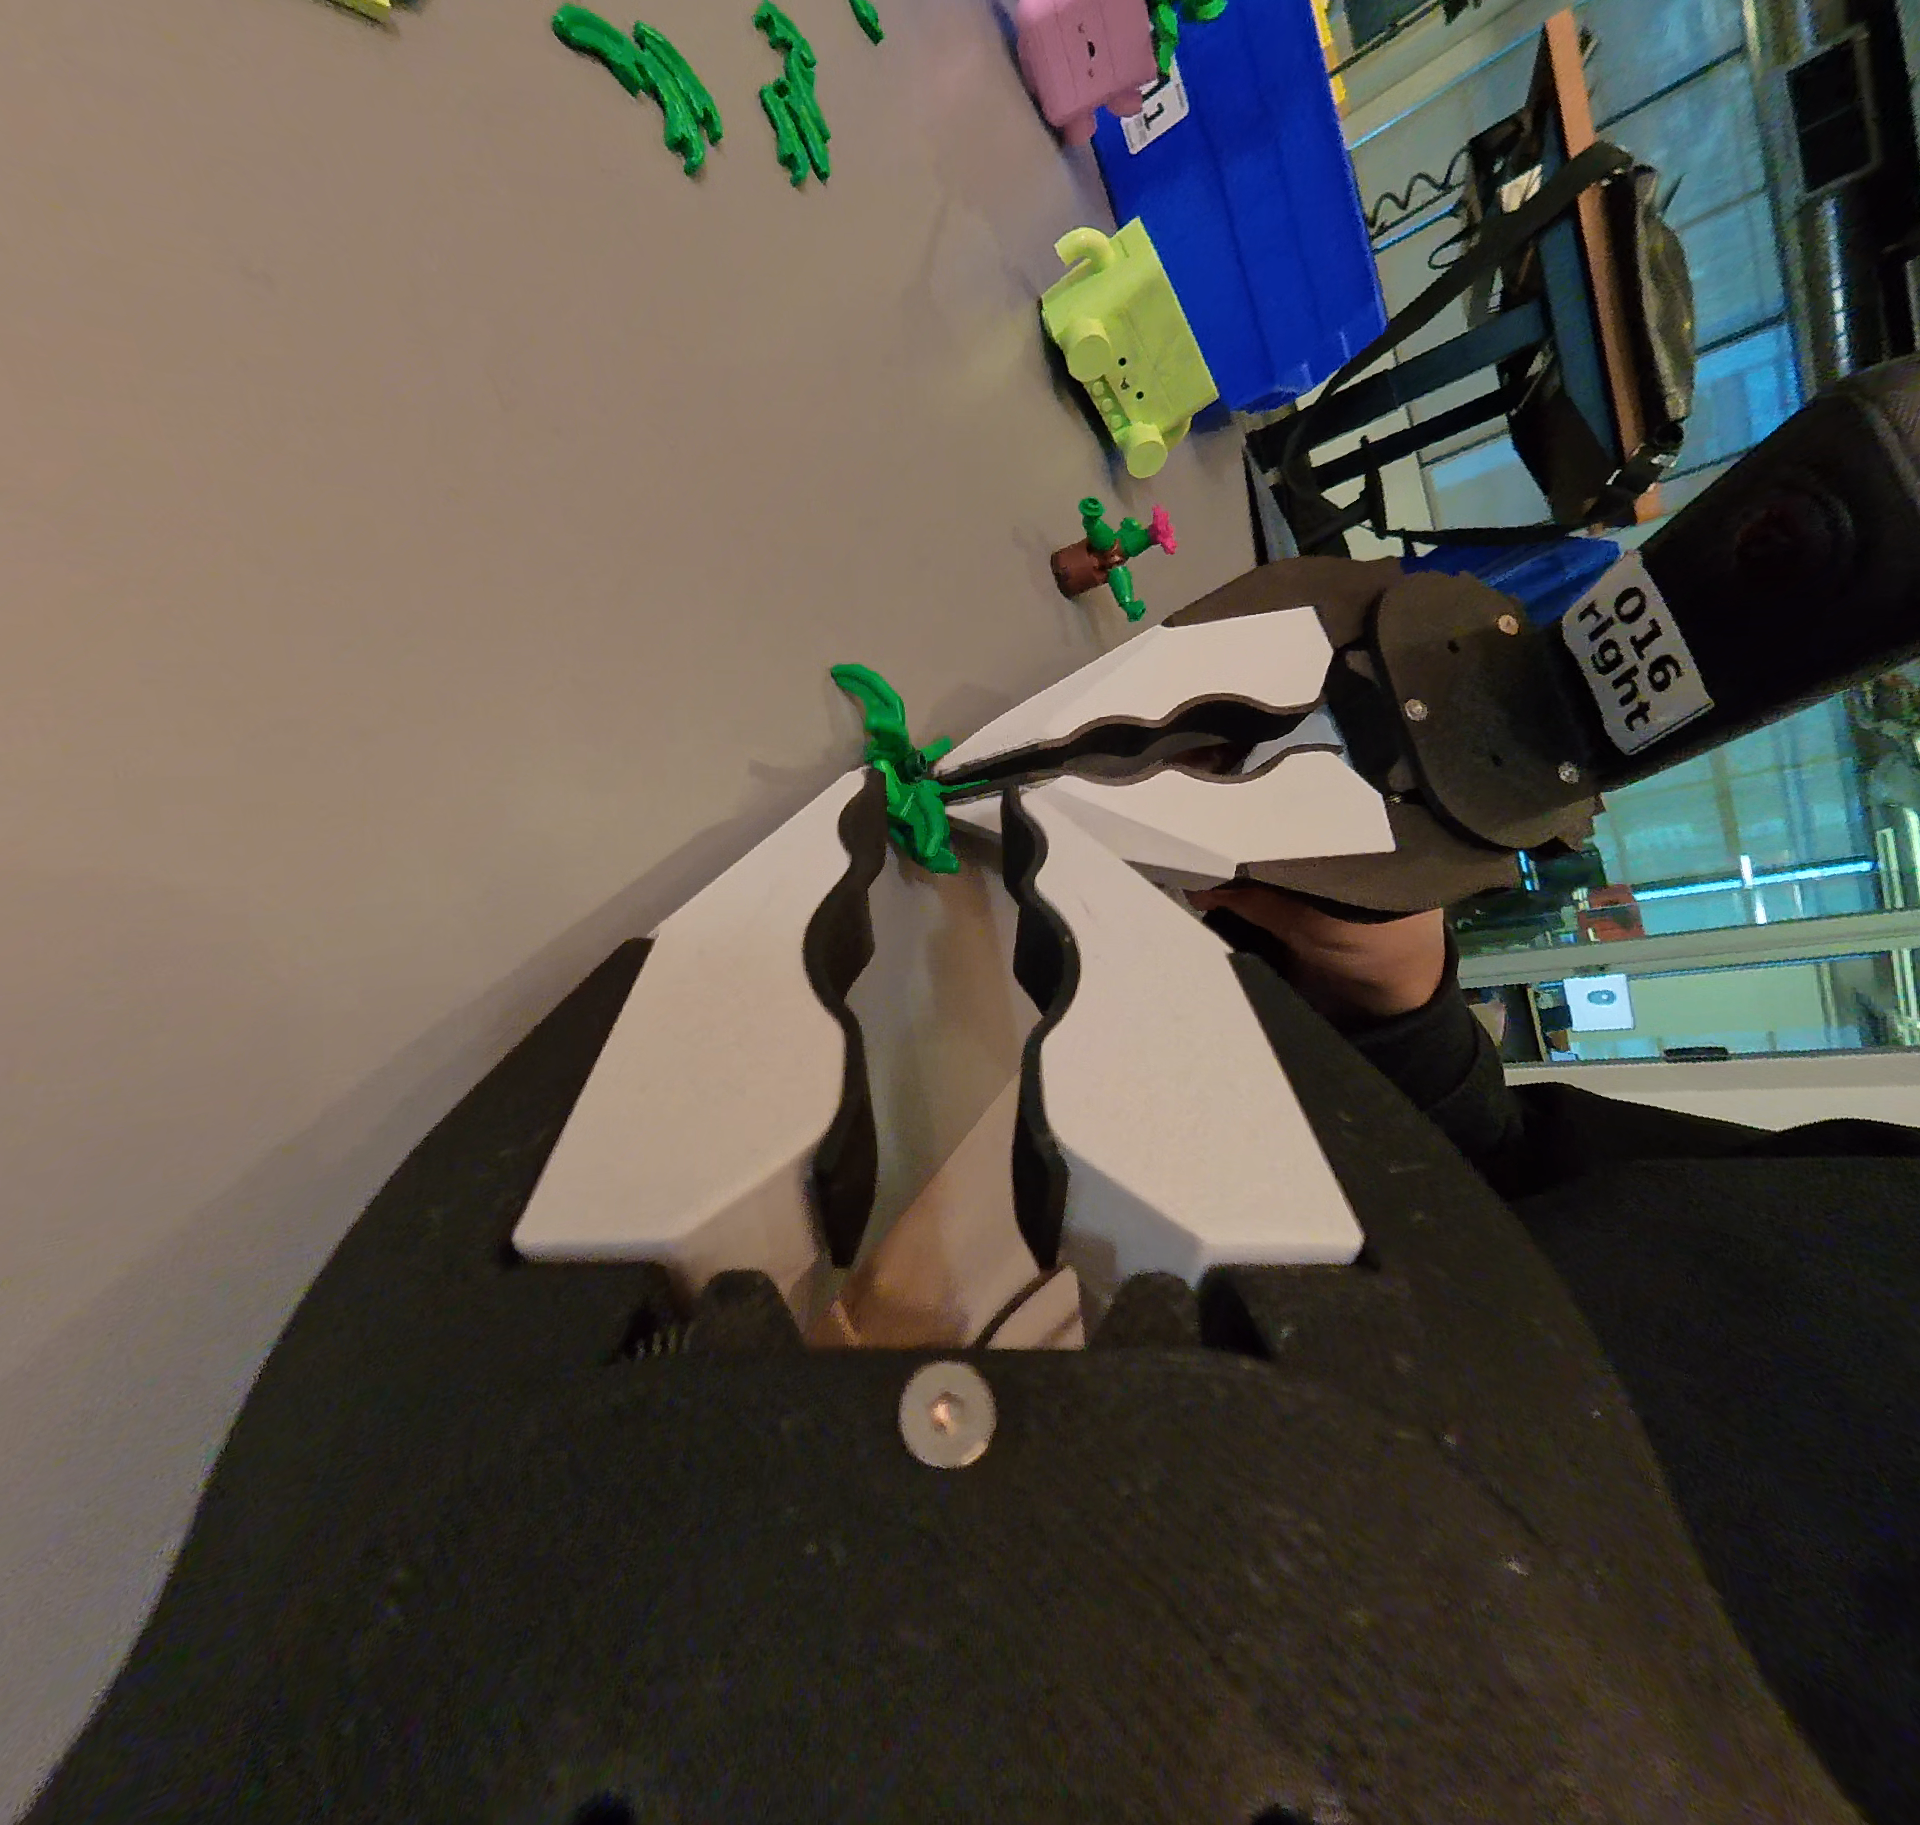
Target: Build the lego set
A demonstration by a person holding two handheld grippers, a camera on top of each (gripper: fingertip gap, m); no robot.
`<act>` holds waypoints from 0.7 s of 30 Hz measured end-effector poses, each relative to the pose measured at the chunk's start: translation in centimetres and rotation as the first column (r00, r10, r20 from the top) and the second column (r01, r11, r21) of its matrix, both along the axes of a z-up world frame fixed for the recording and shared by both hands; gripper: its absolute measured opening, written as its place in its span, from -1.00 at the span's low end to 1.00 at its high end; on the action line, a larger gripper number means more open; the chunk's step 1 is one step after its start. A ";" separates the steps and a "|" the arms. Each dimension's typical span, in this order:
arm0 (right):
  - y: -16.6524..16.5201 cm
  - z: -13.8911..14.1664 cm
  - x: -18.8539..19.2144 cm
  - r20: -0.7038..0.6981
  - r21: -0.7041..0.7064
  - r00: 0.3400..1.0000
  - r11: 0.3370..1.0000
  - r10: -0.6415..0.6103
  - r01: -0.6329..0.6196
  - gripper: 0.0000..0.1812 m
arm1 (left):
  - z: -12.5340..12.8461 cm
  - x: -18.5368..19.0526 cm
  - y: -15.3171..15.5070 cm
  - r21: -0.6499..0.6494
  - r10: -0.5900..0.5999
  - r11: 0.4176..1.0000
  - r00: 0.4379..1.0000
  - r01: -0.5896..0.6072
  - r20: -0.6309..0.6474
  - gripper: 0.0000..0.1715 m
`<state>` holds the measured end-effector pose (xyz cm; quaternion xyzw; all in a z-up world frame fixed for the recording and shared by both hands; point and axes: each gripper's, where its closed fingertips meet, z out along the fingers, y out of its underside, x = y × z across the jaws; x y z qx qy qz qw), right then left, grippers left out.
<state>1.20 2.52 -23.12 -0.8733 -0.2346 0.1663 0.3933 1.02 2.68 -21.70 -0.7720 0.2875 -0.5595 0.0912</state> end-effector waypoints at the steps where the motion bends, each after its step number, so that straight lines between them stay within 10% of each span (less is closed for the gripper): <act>1: 0.0 0.0 0.0 0.003 0.002 1.000 1.000 0.002 -0.002 -0.99 | 0.1 0.0 0.0 -0.006 -0.002 1.000 1.000 0.002 0.007 -0.79; 21: -0.4 -0.1 0.2 0.016 0.002 1.000 1.000 0.008 -0.008 -0.99 | -0.1 0.8 0.7 -0.039 -0.023 0.999 1.000 0.022 -0.010 -0.85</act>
